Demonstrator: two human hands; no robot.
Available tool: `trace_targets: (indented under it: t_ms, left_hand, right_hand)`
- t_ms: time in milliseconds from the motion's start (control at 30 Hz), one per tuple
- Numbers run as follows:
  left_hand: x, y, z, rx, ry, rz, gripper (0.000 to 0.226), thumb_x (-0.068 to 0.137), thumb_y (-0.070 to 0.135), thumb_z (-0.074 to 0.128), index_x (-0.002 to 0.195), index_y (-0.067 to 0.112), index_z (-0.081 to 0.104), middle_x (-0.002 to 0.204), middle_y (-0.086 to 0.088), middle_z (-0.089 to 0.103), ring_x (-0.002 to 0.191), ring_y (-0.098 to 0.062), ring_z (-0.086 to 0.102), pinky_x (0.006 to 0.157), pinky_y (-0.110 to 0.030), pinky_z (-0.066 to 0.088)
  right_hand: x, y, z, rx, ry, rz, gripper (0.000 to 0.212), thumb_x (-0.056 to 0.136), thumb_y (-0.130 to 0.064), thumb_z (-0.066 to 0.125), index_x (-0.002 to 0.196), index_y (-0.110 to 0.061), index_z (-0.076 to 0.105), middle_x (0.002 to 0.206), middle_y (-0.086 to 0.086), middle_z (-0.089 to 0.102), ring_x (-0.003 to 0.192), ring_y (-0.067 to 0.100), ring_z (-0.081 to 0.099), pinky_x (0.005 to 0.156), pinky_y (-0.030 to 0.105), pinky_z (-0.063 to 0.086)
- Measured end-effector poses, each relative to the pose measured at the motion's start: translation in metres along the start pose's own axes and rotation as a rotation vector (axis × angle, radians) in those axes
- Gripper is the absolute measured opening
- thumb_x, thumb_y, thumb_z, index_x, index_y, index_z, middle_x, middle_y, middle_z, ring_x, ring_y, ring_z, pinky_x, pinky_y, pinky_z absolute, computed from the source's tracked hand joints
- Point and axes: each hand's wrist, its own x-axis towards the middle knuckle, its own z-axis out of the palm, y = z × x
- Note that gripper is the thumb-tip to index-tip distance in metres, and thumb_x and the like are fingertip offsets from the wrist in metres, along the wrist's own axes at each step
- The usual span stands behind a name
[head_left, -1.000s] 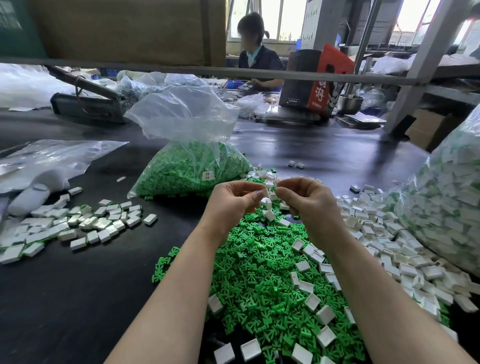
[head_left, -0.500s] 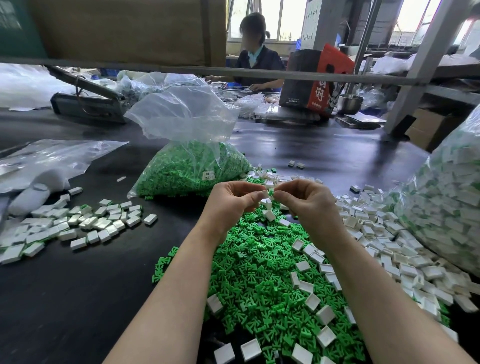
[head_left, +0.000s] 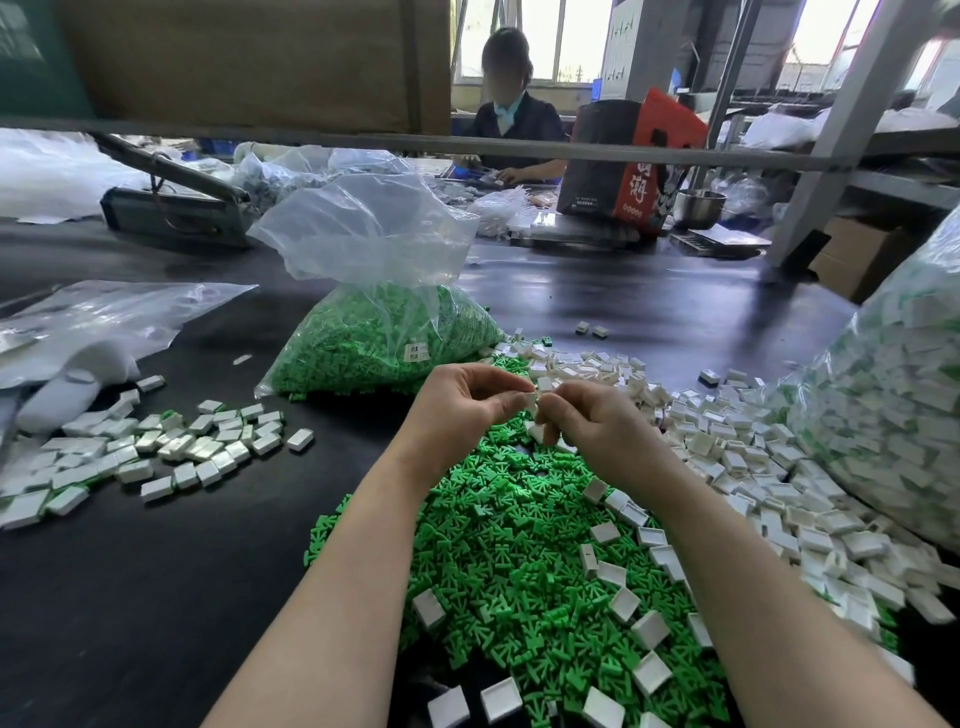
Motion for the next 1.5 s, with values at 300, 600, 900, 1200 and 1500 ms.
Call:
trace_targets:
  t_ms: [300,600,900,1200,1500]
  left_hand:
    - [-0.001,-0.003,0.001,0.186,-0.253,-0.097,0.026,0.102,0.021,0.047,0.081,0.012,0.057,0.069,-0.001,0.057,0.054,-0.002,0.05,0.053,-0.01,0.038]
    - [-0.004,-0.003,0.003,0.1,-0.348,-0.117,0.03,0.104,0.015,0.041,0.075,0.017,0.049,0.062,0.006,0.043,0.054,-0.005,0.037,0.053,-0.017,0.03]
    - [-0.007,-0.013,0.004,0.133,-0.392,-0.164,0.032,0.104,0.016,0.041,0.073,0.019,0.048,0.063,0.009,0.042,0.049,0.002,0.038,0.049,-0.01,0.031]
    - [-0.005,-0.017,0.001,0.182,-0.433,-0.161,0.03,0.104,0.018,0.043,0.074,0.021,0.049,0.065,0.009,0.042,0.057,-0.003,0.036,0.056,-0.014,0.032]
    - [-0.005,-0.017,0.0,0.188,-0.464,-0.164,0.028,0.104,0.016,0.043,0.077,0.02,0.049,0.067,0.01,0.041,0.057,0.0,0.038,0.057,-0.011,0.034]
  right_hand:
    - [0.0,0.0,-0.001,0.019,-0.053,-0.084,0.028,0.101,-0.018,0.051,0.074,-0.014,0.055,0.065,0.001,0.05,0.06,0.012,0.044,0.058,0.024,0.037]
    - [-0.001,0.011,-0.001,0.341,-0.198,0.028,0.027,0.101,-0.016,0.052,0.097,0.01,0.056,0.076,0.009,0.047,0.072,0.022,0.04,0.071,0.033,0.036]
    - [-0.005,0.015,0.002,0.326,-0.263,0.09,0.018,0.1,-0.011,0.052,0.087,-0.013,0.064,0.06,-0.017,0.055,0.058,-0.004,0.048,0.056,0.009,0.039]
    - [-0.006,0.015,0.0,0.195,-0.279,0.064,0.023,0.1,-0.016,0.053,0.1,0.005,0.062,0.071,0.001,0.047,0.068,0.014,0.04,0.06,0.022,0.033]
    - [-0.006,0.016,-0.001,0.162,-0.312,0.042,0.022,0.1,-0.015,0.053,0.095,0.004,0.061,0.065,-0.01,0.049,0.062,0.005,0.042,0.058,0.016,0.035]
